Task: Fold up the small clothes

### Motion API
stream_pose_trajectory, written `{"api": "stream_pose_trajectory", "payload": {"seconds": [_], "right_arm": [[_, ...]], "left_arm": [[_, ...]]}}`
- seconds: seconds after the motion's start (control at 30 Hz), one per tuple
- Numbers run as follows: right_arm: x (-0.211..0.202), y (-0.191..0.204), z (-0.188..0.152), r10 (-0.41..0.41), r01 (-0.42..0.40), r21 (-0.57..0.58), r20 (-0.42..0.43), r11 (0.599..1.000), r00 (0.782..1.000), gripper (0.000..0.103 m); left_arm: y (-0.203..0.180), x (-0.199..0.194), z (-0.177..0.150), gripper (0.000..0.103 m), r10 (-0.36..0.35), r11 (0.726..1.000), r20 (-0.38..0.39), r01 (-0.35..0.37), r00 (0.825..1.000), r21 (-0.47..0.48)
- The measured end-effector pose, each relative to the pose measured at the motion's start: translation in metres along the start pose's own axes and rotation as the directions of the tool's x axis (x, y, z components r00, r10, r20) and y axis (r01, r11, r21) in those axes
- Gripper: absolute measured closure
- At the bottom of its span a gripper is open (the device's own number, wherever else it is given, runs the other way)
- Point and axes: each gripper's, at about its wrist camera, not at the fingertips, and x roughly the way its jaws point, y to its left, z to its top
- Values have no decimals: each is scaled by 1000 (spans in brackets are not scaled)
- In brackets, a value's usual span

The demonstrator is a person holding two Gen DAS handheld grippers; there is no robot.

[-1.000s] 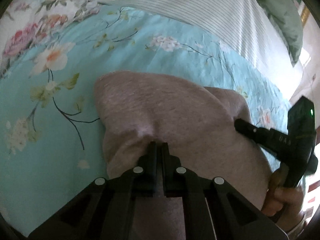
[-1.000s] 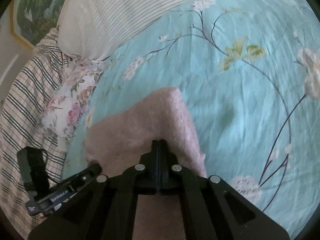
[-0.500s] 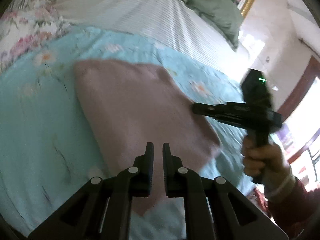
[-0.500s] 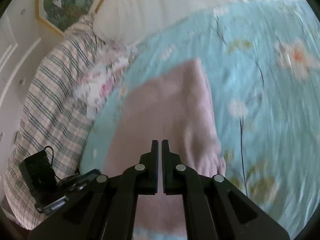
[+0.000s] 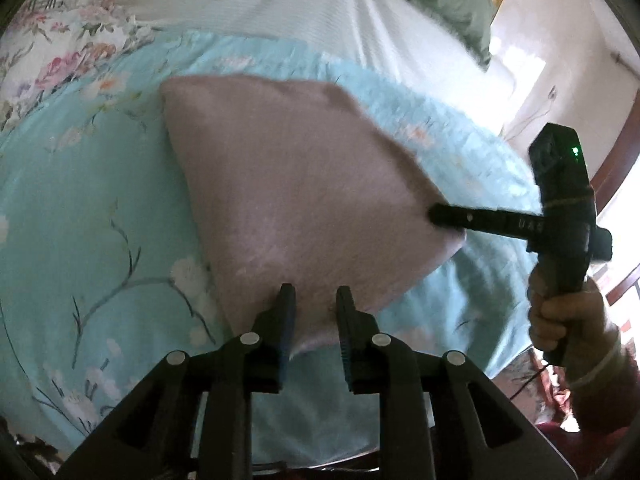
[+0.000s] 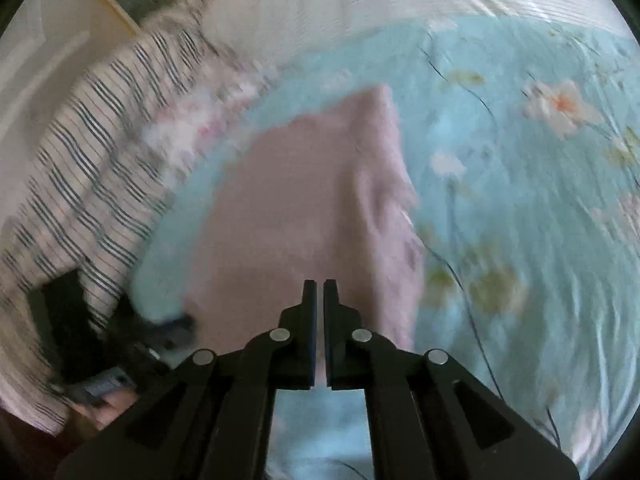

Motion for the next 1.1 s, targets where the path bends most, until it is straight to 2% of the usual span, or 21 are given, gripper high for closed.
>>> {"api": "stream_pose_trajectory", "payload": {"seconds": [0.03, 0.13, 0.43, 0.57, 0.77, 0.87, 0.93, 0.97, 1.03, 1.07, 1.1], "right_arm": [[6, -7, -5, -26, 26, 7, -11, 1000, 1000, 100], [10, -24, -8, 37, -39, 76, 20, 996, 999, 103], [6, -32, -8, 53, -57, 88, 43, 994, 998, 103], [0, -23, -17, 47, -51, 75, 46, 996, 998, 100], [-25, -2, -22, 37, -39, 29, 73, 999, 997, 99], [-34, 4, -24, 32, -33, 17, 87, 999, 996, 99], [-39, 8, -27, 25, -26, 9, 92, 1000, 995, 99], [-40, 9, -29, 27, -28, 8, 92, 1000, 995, 99], [-42, 9, -32, 22, -23, 9, 88, 1000, 996, 93], [-44, 9, -34, 22, -22, 8, 89, 1000, 996, 76], [-46, 10, -36, 20, -21, 6, 94, 1000, 995, 52]], "left_arm": [[1, 4, -3, 83, 10, 1000, -3, -10, 1000, -1], [-1, 4, -5, 83, 37, 999, 9, -37, 999, 0], [-1, 2, -11, 83, 56, 998, 18, -55, 998, -9], [-6, -1, -8, 81, 74, 997, 5, -74, 997, -4], [-3, -18, -11, 78, 77, 995, -3, -77, 997, -56], [2, -27, -12, 65, 102, 990, 5, -101, 995, -99], [6, -34, -12, 44, 156, 980, 13, -153, 988, -125], [8, -37, -13, 40, 168, 977, 17, -165, 986, -133], [13, -41, -13, 25, 202, 967, 17, -196, 979, -162], [14, -43, -13, 22, 216, 963, 14, -211, 976, -170], [16, -44, -14, 21, 238, 956, 12, -232, 971, -178]]}}
